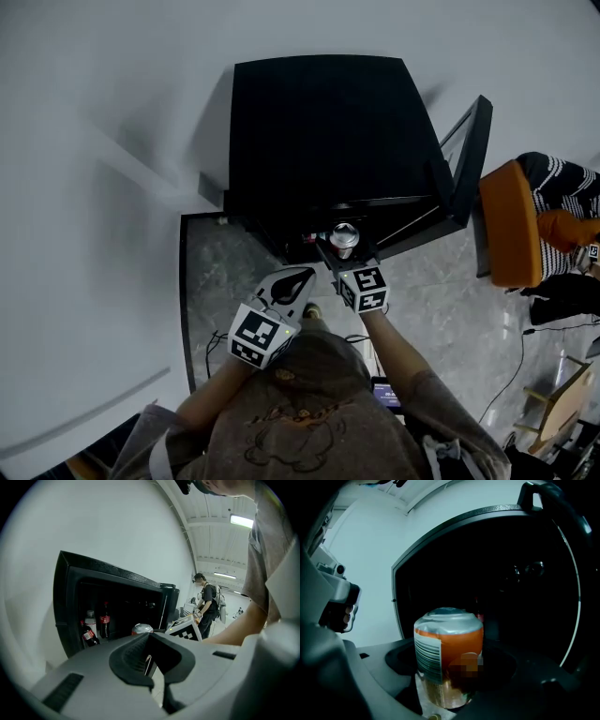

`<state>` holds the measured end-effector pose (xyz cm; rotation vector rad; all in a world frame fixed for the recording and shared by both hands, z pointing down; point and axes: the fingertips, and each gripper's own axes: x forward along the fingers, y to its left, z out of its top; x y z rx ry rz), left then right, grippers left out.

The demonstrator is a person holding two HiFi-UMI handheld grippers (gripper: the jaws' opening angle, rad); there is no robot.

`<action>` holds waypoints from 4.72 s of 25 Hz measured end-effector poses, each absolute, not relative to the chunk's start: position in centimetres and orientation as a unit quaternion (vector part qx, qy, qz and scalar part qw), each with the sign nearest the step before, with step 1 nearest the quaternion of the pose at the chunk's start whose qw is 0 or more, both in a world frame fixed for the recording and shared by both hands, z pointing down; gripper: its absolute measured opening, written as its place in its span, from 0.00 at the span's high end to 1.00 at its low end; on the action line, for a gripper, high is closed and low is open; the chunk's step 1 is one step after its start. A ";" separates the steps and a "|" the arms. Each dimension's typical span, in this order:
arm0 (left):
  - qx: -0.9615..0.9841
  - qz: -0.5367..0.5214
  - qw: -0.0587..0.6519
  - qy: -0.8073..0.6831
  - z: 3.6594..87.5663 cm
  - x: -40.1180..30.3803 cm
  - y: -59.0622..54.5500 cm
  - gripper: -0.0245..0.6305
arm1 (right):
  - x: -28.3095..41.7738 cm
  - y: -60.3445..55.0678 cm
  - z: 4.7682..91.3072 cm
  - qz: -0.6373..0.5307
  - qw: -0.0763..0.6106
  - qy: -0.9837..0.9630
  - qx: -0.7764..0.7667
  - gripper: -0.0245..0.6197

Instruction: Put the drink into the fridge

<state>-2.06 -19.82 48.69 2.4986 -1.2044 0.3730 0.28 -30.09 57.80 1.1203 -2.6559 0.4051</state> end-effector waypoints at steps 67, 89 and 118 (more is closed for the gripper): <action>0.888 0.163 0.180 -0.390 58.5 -2.5 -22.8 0.96 | -4.0 -44.5 69.0 0.092 0.100 -0.896 0.422 0.41; 0.890 0.171 0.169 -0.387 57.1 -2.4 -22.0 0.96 | -3.9 -43.7 68.5 0.124 0.099 -0.897 0.414 0.41; 0.893 0.140 0.179 -0.388 48.2 -0.5 -20.4 0.95 | 0.8 -31.4 58.6 0.138 0.132 -0.904 0.383 0.82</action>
